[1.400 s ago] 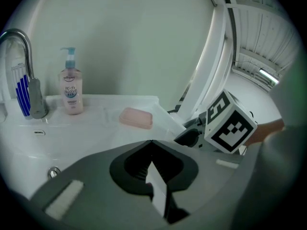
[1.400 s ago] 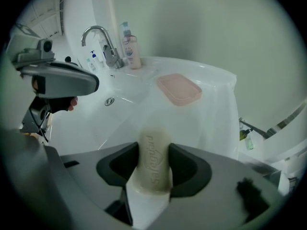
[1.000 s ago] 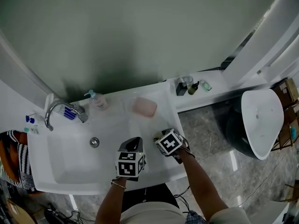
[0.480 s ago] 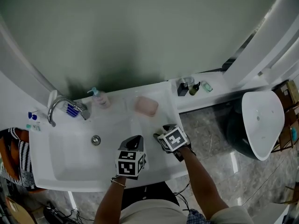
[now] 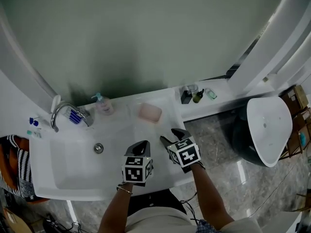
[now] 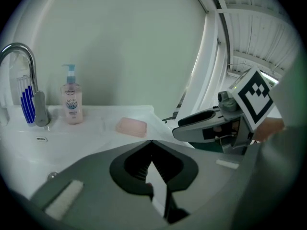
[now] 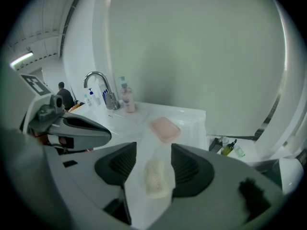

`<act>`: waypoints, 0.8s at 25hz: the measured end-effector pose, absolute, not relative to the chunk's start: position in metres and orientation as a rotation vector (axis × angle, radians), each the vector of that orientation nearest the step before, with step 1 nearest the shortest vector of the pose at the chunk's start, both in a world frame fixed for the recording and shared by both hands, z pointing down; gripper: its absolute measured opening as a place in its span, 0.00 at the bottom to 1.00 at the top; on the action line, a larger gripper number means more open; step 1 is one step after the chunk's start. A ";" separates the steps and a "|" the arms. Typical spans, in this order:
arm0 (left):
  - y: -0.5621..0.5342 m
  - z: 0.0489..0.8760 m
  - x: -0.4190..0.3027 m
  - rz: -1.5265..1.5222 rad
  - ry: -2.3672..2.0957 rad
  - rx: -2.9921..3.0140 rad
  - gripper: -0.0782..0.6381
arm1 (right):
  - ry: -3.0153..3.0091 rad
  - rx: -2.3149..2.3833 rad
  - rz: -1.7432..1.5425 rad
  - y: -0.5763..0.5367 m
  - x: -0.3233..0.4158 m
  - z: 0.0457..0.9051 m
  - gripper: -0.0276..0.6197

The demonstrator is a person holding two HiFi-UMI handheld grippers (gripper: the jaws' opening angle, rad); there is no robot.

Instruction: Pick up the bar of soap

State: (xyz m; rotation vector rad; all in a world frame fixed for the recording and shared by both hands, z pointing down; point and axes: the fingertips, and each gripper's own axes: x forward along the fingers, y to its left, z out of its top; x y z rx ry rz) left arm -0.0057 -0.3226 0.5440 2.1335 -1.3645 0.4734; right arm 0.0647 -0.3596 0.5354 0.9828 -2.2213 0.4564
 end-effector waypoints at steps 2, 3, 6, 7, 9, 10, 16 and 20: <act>-0.322 0.541 -0.003 0.461 -1.363 2.147 0.12 | -2.260 1.006 0.446 -0.354 0.063 0.524 0.40; -0.322 0.540 -0.002 0.456 -1.363 2.152 0.12 | -2.279 1.022 0.438 -0.352 0.062 0.519 0.40; -0.319 0.538 0.000 0.446 -1.355 2.160 0.12 | -2.313 1.108 0.411 -0.343 0.063 0.507 0.38; -0.318 0.537 0.000 0.443 -1.352 2.162 0.12 | -2.314 1.151 0.398 -0.341 0.064 0.503 0.29; -0.316 0.536 0.000 0.441 -1.347 2.168 0.12 | -2.315 1.227 0.380 -0.337 0.067 0.498 0.13; -0.316 0.536 0.000 0.441 -1.345 2.172 0.12 | -2.319 1.248 0.385 -0.335 0.068 0.496 0.13; -0.312 0.532 0.001 0.426 -1.342 2.184 0.12 | -2.308 1.315 0.452 -0.324 0.070 0.496 0.09; -0.309 0.531 0.001 0.401 -1.330 2.174 0.12 | -2.307 1.352 0.485 -0.318 0.067 0.498 0.07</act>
